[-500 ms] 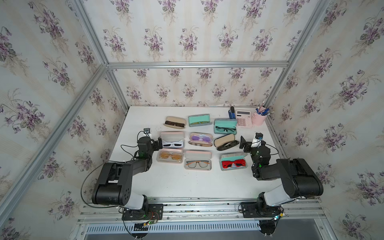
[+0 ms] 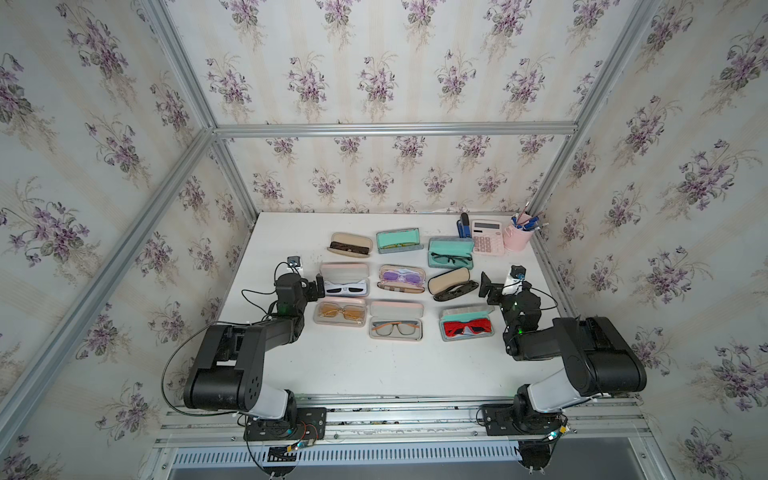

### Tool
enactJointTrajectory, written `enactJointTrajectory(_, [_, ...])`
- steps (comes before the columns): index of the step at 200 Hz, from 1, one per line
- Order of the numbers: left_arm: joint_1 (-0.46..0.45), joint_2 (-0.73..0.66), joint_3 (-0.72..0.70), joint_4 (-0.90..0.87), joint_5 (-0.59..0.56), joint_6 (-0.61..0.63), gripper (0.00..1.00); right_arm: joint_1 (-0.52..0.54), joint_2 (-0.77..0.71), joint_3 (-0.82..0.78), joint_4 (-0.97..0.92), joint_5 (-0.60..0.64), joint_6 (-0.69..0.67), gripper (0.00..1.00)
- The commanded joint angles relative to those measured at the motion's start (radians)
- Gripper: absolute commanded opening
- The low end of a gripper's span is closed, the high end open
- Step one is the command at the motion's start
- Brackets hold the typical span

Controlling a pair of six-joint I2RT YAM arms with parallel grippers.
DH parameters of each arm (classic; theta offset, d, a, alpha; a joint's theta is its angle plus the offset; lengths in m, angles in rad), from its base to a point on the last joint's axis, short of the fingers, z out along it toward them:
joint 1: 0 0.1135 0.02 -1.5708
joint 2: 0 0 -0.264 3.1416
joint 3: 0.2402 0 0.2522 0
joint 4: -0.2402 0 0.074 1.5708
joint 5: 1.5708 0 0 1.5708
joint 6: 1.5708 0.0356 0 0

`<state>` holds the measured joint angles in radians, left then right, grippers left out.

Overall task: Close the glasses case
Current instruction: Close the glasses case at the center of the board.

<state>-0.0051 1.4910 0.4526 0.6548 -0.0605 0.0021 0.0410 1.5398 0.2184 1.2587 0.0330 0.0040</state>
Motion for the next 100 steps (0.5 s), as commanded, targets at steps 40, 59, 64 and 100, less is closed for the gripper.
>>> enactJointTrajectory(40, [0.000, 0.000, 0.003, 0.025, -0.010, 0.009, 1.00, 0.001, 0.003, 0.004, 0.030, -0.001, -0.002, 1.00])
enactJointTrajectory(59, [-0.001, -0.001, 0.001, 0.028, -0.010, 0.009, 1.00, 0.002, 0.004, 0.004, 0.027, 0.006, 0.001, 1.00])
enactJointTrajectory(64, [0.000, -0.003, -0.001, 0.034, -0.011, 0.010, 1.00, 0.002, 0.004, 0.005, 0.027, 0.005, 0.001, 1.00])
enactJointTrajectory(100, [-0.008, -0.194, 0.178, -0.354, -0.085, -0.033, 1.00, 0.024, -0.067, -0.026, 0.030, 0.002, -0.033, 0.98])
